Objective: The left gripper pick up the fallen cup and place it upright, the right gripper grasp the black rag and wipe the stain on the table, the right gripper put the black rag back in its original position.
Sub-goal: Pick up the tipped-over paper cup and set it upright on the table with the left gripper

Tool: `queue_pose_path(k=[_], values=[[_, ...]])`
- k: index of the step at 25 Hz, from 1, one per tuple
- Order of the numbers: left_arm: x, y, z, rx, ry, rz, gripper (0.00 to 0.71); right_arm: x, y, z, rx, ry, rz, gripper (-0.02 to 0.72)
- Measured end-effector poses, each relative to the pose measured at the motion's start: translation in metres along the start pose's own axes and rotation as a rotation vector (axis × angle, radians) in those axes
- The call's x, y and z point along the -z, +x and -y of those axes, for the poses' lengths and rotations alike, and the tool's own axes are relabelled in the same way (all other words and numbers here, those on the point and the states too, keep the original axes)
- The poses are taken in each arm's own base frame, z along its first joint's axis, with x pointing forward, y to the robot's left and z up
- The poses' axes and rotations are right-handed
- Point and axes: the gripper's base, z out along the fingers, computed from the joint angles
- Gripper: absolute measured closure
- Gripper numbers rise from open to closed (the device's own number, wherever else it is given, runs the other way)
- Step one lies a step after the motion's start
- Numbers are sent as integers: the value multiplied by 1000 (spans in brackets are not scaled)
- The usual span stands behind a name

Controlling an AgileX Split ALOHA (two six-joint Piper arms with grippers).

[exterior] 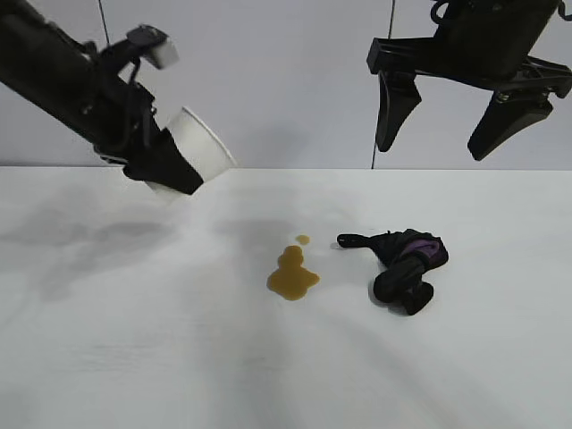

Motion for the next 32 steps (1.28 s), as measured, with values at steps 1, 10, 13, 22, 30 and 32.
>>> queue_pose_path(k=[1, 10, 13, 22, 30, 32], values=[[4, 5, 0, 9, 20, 63, 298, 0, 0, 0, 0, 0, 0, 72], [-7, 48, 18, -159, 76, 343, 298, 0, 0, 0, 0, 0, 0, 72], [-24, 69, 18, -141, 118, 350, 298, 0, 0, 0, 0, 0, 2, 72], [-57, 120, 19, -118, 160, 298, 299, 0, -1, 1, 7, 6, 13, 72], [-63, 135, 18, -125, 157, 296, 305, 0, -2, 0, 7, 5, 22, 72], [-60, 137, 16, -119, 147, 297, 277, 0, -2, 0, 7, 4, 24, 72]])
